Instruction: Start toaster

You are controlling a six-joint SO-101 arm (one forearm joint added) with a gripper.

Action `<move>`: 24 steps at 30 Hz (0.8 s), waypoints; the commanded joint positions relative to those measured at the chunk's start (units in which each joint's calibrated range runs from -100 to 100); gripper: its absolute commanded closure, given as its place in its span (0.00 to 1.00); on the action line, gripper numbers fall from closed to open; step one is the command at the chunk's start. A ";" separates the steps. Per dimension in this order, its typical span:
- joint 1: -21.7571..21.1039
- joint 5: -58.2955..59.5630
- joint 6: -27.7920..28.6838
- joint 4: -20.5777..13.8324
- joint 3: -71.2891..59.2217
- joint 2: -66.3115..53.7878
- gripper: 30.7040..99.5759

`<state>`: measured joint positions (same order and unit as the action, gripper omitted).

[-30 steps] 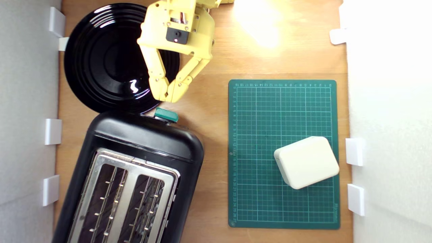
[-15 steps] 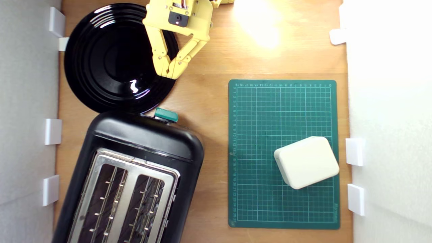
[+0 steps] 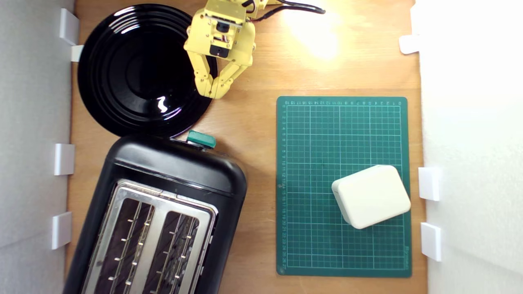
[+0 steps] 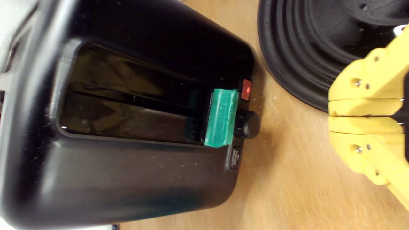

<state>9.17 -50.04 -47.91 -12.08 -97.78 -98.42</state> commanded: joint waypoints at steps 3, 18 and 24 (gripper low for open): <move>0.59 0.06 0.18 0.17 -1.95 -1.08 0.99; 2.10 -4.30 0.13 2.05 -1.95 -0.92 0.99; 2.73 -4.22 0.13 2.14 -1.95 -0.50 0.99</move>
<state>11.52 -54.04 -47.91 -9.68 -99.07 -98.58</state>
